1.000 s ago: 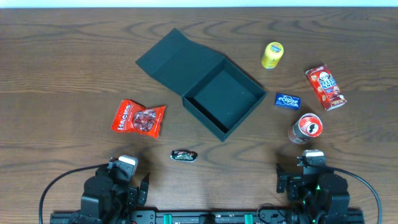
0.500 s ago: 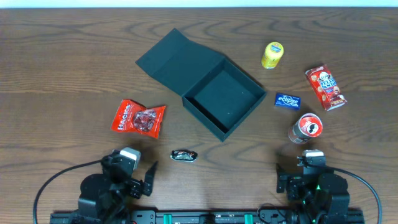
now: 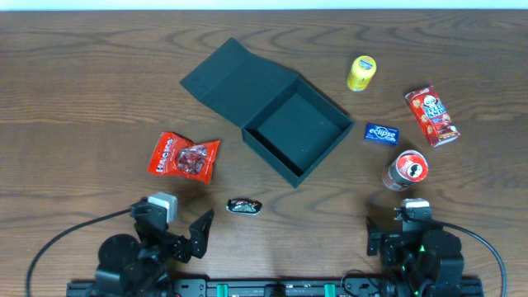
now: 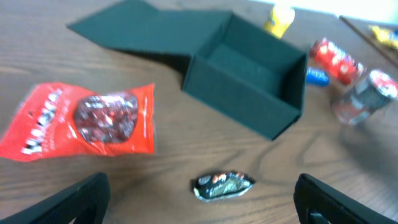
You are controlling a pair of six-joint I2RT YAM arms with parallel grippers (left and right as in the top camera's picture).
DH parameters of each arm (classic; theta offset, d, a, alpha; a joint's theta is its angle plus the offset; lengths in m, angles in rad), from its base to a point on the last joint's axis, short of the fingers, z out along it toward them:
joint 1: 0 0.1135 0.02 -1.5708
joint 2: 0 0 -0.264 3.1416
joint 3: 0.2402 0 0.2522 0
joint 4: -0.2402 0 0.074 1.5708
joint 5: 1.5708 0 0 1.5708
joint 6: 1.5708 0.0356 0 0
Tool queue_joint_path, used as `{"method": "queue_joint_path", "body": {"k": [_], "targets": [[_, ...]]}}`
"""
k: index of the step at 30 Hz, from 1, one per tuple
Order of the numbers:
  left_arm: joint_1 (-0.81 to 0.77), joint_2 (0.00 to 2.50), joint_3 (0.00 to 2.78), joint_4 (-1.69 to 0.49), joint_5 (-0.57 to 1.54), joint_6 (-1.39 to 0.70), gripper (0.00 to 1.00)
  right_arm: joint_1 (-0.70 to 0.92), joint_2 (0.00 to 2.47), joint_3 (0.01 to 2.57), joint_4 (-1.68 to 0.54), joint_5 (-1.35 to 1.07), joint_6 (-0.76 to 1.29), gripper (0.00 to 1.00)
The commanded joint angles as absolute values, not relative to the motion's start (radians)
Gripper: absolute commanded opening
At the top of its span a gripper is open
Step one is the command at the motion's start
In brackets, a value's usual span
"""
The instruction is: Pack container
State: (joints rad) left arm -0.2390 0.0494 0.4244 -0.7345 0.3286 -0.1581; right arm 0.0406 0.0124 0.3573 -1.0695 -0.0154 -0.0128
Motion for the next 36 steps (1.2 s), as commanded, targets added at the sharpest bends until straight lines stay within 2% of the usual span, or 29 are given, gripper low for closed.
{"method": "queue_joint_path", "body": {"k": [1, 6, 10, 16, 24, 32, 36], "targets": [[-0.236, 0.136, 0.537, -0.747, 0.285, -0.187, 0.95, 0.031, 0.006, 0.355, -1.074, -0.024, -0.028, 0.99], [-0.236, 0.342, 0.671, -0.808, 0.266, -0.158, 0.96, 0.031, 0.006, 0.355, -1.074, -0.024, -0.029, 0.99], [-0.236, 0.447, 0.722, -0.815, 0.321, -0.148, 0.95, 0.031, 0.006, 0.355, -1.054, 0.068, -0.152, 0.99], [-0.236, 0.491, 0.735, -0.819, 0.411, -0.022, 0.95, 0.031, 0.006, 0.355, -0.810, 0.048, -0.170, 0.99], [-0.236, 0.500, 0.739, -0.778, 0.322, -0.217, 0.95, 0.031, 0.006, 0.355, -0.772, -0.004, -0.154, 0.99], [-0.236, 0.641, 0.863, -0.777, 0.331, -0.218, 0.95, 0.031, 0.035, 0.415, -0.659, -0.132, -0.003, 0.99], [-0.236, 0.733, 0.966, -0.834, 0.334, -0.219, 0.95, 0.031, 0.196, 0.559, -0.686, -0.132, 0.022, 0.99]]}}
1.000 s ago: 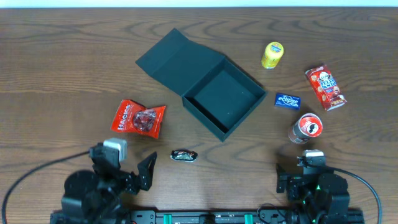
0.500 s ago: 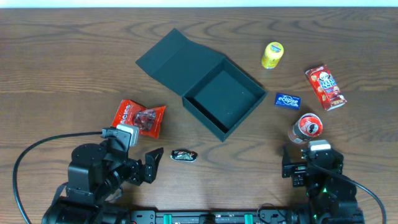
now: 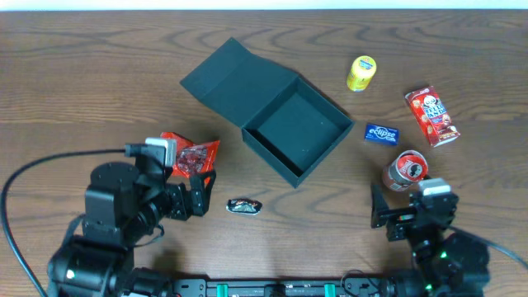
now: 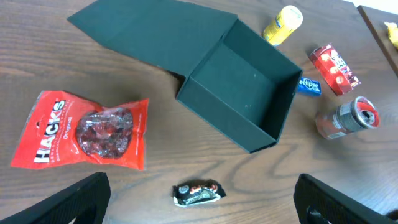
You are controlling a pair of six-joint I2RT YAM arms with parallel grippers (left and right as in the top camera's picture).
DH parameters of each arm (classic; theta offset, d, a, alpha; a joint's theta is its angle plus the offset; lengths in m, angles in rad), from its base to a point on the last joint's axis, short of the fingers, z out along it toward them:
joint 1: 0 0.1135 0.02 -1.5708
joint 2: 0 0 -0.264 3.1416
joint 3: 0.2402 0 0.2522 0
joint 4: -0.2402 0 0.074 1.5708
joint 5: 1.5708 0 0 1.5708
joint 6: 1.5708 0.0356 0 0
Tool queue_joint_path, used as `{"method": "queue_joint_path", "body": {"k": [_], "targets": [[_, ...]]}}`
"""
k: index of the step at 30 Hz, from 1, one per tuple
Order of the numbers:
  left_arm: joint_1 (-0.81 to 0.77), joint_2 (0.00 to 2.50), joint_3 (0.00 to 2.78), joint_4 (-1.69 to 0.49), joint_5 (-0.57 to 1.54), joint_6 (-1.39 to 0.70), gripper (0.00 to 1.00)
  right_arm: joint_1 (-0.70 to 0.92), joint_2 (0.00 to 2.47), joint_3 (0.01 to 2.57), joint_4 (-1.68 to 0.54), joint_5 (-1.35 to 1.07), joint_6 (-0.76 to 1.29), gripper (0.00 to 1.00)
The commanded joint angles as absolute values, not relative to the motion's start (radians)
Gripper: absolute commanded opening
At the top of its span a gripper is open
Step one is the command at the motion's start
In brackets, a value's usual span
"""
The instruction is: Pack container
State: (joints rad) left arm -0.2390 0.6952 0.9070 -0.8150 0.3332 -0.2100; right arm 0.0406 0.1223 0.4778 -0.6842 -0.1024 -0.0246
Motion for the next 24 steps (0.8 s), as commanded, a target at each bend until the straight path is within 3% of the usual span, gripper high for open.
{"method": "queue_joint_path", "body": {"k": [1, 8, 16, 24], "targets": [[-0.236, 0.764, 1.000, -0.863, 0.332, -0.226, 0.95, 0.031, 0.267, 0.619, -0.701, -0.132, 0.022, 0.99], [-0.236, 0.896, 1.095, -0.962, 0.372, -0.316, 0.95, 0.031, 0.759, 1.048, -0.916, -0.192, 0.021, 0.99], [-0.236, 0.950, 1.097, -0.920, 0.685, -0.370, 0.95, 0.031, 1.120, 1.247, -1.009, -0.266, 0.022, 0.99], [-0.287, 1.046, 1.097, -0.963, 0.490, -0.427, 0.95, 0.031, 1.338, 1.254, -0.973, -0.230, 0.064, 0.99]]}}
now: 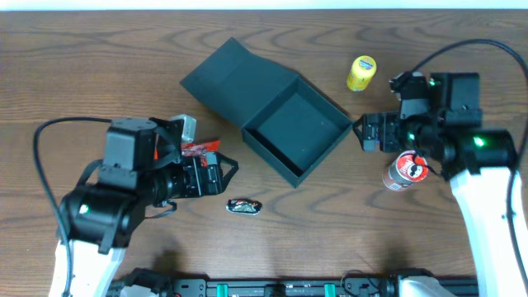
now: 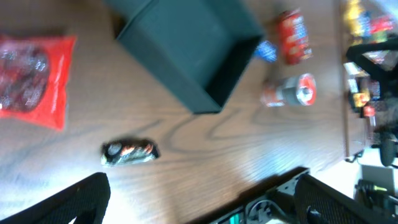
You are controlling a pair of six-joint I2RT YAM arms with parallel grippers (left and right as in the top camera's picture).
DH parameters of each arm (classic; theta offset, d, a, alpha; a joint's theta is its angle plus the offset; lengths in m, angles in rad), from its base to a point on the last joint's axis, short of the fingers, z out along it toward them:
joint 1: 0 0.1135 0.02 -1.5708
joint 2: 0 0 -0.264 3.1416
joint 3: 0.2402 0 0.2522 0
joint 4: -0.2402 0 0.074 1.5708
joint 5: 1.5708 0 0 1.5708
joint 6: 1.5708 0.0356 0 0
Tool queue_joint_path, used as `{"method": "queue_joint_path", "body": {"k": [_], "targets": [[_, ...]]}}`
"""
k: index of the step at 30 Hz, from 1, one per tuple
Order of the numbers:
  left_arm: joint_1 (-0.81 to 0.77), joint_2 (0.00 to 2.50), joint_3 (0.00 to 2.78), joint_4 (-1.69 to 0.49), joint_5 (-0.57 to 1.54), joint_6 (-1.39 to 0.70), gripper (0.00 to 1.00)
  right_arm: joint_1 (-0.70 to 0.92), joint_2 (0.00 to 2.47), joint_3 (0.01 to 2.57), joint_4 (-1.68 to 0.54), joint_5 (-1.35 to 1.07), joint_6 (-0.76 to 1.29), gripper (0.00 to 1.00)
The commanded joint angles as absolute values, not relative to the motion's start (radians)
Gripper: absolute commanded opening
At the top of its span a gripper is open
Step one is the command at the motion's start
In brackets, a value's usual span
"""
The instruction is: Pack container
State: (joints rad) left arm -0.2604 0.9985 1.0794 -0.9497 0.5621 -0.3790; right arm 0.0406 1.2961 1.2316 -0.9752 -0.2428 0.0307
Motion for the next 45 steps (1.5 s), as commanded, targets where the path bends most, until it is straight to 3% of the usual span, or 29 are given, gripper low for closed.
{"method": "queue_joint_path", "body": {"k": [1, 12, 31, 45], "targets": [[-0.310, 1.073, 1.097, -0.966, 0.460, -0.439, 0.95, 0.031, 1.371, 1.264, -0.973, -0.223, 0.074, 0.99], [-0.450, 1.370, 1.097, -0.859, 0.344, -0.473, 0.95, 0.031, 1.610, 1.440, -0.957, -0.191, 0.081, 0.99], [-0.431, 1.593, 1.099, -0.750, -0.035, -0.529, 0.95, 0.033, 1.836, 1.473, -0.920, 0.023, 0.089, 0.99], [-0.307, 1.800, 1.287, -0.823, -0.033, -0.447, 0.95, 0.034, 1.852, 1.473, -0.896, 0.023, 0.089, 0.99]]}}
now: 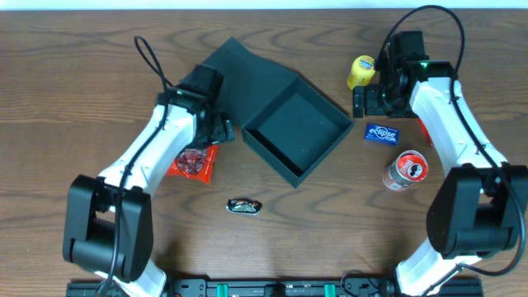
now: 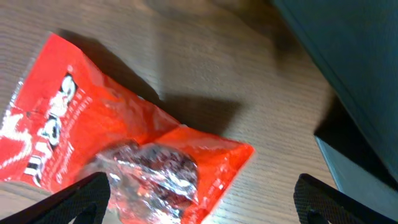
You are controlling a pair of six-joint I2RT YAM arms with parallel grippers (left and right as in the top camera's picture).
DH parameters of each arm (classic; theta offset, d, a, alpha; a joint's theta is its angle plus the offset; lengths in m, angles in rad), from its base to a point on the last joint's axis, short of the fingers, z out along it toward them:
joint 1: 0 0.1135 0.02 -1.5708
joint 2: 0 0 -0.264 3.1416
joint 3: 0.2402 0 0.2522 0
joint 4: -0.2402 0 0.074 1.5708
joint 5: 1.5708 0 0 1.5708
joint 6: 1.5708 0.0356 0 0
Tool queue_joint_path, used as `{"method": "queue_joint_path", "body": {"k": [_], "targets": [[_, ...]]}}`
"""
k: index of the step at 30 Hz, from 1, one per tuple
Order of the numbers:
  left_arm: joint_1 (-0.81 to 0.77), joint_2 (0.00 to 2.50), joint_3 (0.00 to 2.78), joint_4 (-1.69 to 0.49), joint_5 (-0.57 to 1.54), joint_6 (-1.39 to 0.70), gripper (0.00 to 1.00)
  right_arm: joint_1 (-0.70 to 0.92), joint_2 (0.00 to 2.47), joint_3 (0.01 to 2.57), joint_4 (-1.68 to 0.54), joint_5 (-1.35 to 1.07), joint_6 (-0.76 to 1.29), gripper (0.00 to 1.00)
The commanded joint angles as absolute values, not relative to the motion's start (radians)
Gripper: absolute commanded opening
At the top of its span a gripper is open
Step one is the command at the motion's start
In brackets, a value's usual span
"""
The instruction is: Pack container
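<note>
The open black box [image 1: 297, 136] lies mid-table with its lid [image 1: 247, 70] folded out to the back left; one corner shows as the box [image 2: 367, 74] in the left wrist view. A red Hacks candy bag [image 1: 192, 162] lies left of it. My left gripper [image 1: 214, 132] hovers open low over the bag [image 2: 112, 149], its fingertips [image 2: 81, 196] spread wide across the bag's right end. My right gripper [image 1: 371, 101] looks open, between the yellow tub [image 1: 361, 71] and the blue Eclipse pack [image 1: 381, 132].
A red-topped can [image 1: 405, 168] stands at the right front. A small dark wrapped candy [image 1: 244, 206] lies in front of the box. The red snack box is mostly hidden behind my right arm. Bare table [image 1: 99, 74] lies at the left and front.
My left gripper moved from in front of the bag to low over its right end beside the box. My right gripper moved back, from beside the Eclipse pack to just below the yellow tub.
Both arms were folded at the table's front edge with grippers open. They then stood higher, the left looking over the bag and box. Later the left hovered near the bag and the right by the Eclipse pack. Now both sit farther back; no object has moved.
</note>
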State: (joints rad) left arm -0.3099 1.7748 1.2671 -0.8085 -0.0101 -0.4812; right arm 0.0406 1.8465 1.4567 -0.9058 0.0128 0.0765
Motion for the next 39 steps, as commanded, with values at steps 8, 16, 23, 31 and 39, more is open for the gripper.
{"method": "queue_joint_path", "body": {"k": [8, 16, 23, 31, 39], "targets": [[-0.306, 1.882, 1.287, -0.798, -0.036, -0.445, 0.96, 0.033, 1.905, 1.473, -0.857, 0.035, 0.089, 0.99], [-0.306, 1.890, 1.287, -0.764, -0.054, -0.445, 0.95, 0.033, 1.932, 1.473, -0.818, 0.056, 0.089, 0.99], [-0.306, 1.890, 1.288, -0.734, -0.055, -0.450, 0.95, 0.034, 1.932, 1.473, -0.828, 0.051, 0.090, 0.99], [-0.306, 1.890, 1.320, -0.802, -0.057, -0.441, 0.95, 0.035, 1.932, 1.473, -0.879, -0.023, 0.089, 0.99], [-0.307, 1.890, 1.471, -0.894, -0.123, -0.354, 0.95, 0.037, 1.932, 1.473, -0.880, -0.027, 0.089, 0.99]]}}
